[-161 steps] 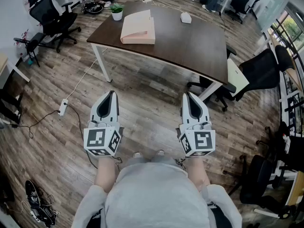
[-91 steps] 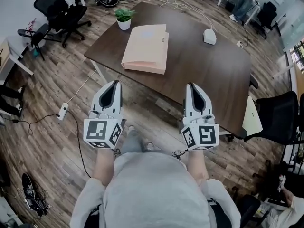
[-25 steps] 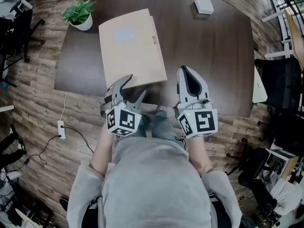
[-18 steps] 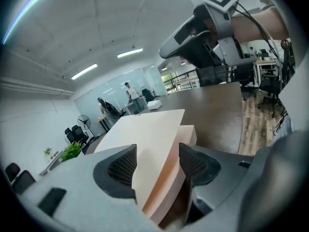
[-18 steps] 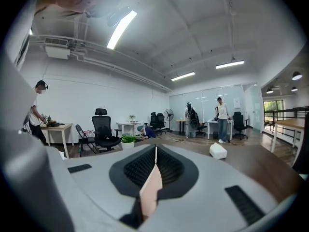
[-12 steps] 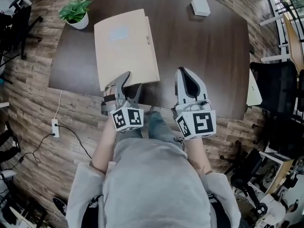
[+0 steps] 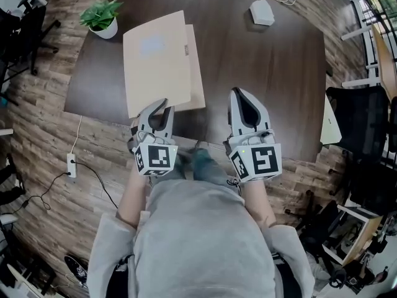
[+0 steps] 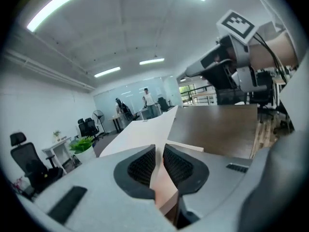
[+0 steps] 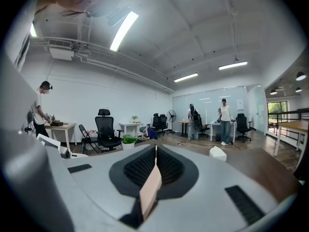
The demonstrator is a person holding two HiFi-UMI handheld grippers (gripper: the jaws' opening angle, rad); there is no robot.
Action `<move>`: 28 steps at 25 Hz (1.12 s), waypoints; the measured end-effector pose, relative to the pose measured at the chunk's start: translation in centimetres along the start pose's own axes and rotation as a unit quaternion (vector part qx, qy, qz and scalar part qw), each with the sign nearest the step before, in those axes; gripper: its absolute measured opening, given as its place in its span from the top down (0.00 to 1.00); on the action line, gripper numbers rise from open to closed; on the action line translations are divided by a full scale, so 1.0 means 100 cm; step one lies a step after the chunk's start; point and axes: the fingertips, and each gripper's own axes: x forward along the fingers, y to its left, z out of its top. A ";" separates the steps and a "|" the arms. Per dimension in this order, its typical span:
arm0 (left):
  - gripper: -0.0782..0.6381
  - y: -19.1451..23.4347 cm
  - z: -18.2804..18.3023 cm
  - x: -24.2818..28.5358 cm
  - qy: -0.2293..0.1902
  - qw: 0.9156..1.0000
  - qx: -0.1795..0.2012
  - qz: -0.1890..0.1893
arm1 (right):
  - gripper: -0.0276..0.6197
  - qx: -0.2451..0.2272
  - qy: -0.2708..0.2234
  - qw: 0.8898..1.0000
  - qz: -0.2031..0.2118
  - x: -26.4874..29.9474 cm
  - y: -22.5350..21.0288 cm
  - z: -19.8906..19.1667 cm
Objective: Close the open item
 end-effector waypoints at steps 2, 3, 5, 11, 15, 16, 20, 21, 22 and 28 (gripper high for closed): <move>0.84 0.003 0.000 0.000 0.004 0.999 -0.043 -0.005 | 0.94 -0.001 -0.002 1.000 0.005 -0.001 -0.001 0.001; 0.84 0.003 -0.001 0.001 0.007 0.998 -0.061 -0.008 | 0.94 -0.001 -0.003 1.000 0.007 -0.001 -0.001 0.002; 0.85 0.004 -0.001 0.004 0.013 0.996 -0.091 -0.016 | 0.94 -0.002 -0.005 1.000 0.011 -0.002 -0.002 0.004; 0.85 -0.007 -0.009 0.018 0.051 0.990 -0.121 -0.043 | 0.94 -0.004 -0.009 1.000 0.016 -0.007 -0.008 0.006; 0.85 -0.020 -0.022 0.027 0.089 0.988 -0.116 -0.049 | 0.94 -0.005 -0.009 1.000 0.018 -0.011 -0.014 0.007; 0.85 -0.024 -0.024 0.029 0.098 0.988 -0.111 -0.051 | 0.94 -0.005 -0.010 1.000 0.018 -0.013 -0.017 0.007; 0.85 -0.033 -0.032 0.036 0.130 0.987 -0.080 -0.058 | 0.94 -0.003 -0.011 1.000 0.021 -0.014 -0.023 0.007; 0.85 -0.035 -0.034 0.038 0.136 0.986 -0.071 -0.059 | 0.94 -0.002 -0.011 1.000 0.021 -0.015 -0.024 0.006; 0.85 -0.037 -0.035 0.039 0.143 0.986 -0.062 -0.060 | 0.94 0.000 -0.011 1.000 0.021 -0.015 -0.026 0.006; 0.85 -0.047 -0.043 0.044 0.184 0.980 0.010 -0.073 | 0.94 0.001 -0.012 0.999 0.031 -0.016 -0.028 0.006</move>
